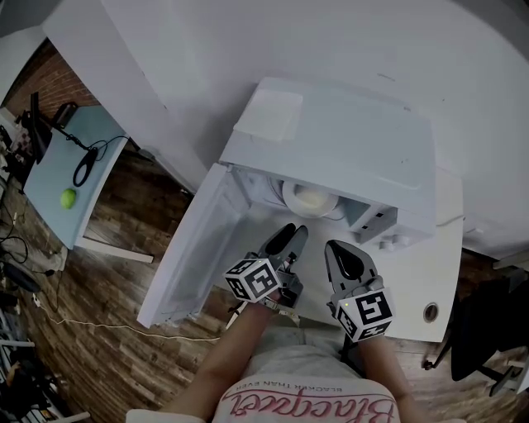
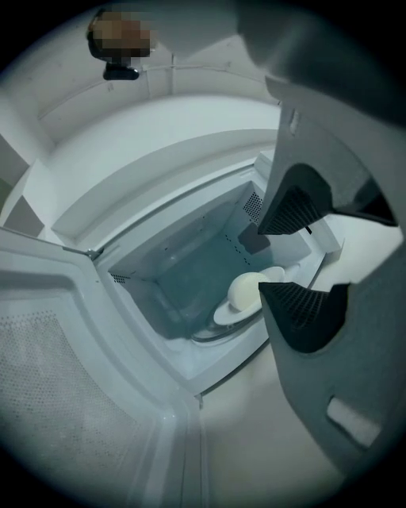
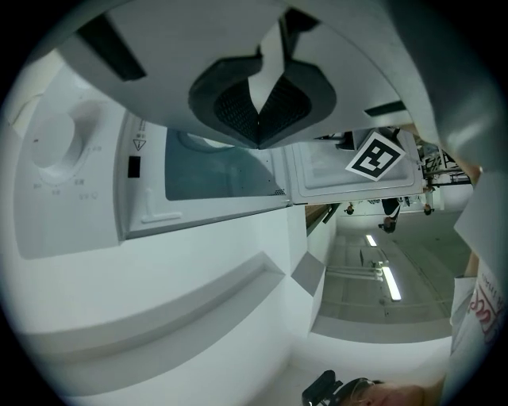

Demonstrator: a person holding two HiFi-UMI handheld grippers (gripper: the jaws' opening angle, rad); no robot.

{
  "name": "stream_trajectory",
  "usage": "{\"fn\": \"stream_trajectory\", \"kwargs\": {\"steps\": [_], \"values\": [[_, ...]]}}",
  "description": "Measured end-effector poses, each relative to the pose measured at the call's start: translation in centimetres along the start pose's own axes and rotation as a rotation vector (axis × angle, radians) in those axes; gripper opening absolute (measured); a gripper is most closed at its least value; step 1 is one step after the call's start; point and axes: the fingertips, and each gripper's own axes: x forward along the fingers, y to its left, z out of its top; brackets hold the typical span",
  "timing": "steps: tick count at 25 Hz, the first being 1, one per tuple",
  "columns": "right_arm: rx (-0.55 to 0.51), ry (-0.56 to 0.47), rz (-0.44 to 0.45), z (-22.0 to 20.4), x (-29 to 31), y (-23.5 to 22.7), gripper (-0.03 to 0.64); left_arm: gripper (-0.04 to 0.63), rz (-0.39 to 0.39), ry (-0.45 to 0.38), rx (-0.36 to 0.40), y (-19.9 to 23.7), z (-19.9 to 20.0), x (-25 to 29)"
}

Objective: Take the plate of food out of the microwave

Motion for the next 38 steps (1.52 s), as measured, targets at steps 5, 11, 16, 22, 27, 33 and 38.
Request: {"fn": "stream_trajectory", "kwargs": {"steps": [5, 11, 16, 22, 27, 33, 38], "values": [[0.011, 0.019, 0.003, -0.6, 0.7, -0.3, 0.011, 0.192, 0.014, -0.003, -0.069, 1.5, 0.0, 1.2], [0.018, 0.042, 0.006, -1.2, 1.2, -0.8, 0.011, 0.192, 0.057, 0.030, -0.161, 3.4, -0.8, 2.8], [0.022, 0.062, 0.004, -1.7, 1.7, -1.3, 0.011, 0.192, 0.076, 0.014, -0.284, 4.5, -0.9, 4.0], [0.030, 0.074, 0.005, -1.9, 2.1, -1.8, 0.011, 0.183, 0.141, -0.004, -0.367, 5.5, -0.7, 5.0], [0.034, 0.088, 0.007, -2.2, 2.1, -2.1, 0.011, 0.124, 0.284, 0.027, -0.359, 6.5, -1.1, 5.1], [0.037, 0.101, 0.014, -2.6, 2.1, -2.1, 0.011, 0.064, 0.343, 0.061, -0.445, 6.6, -1.2, 4.9], [0.036, 0.102, 0.020, -2.7, 2.0, -2.0, 0.011, 0.036, 0.311, 0.029, -0.539, 6.7, -1.1, 4.6]]}}
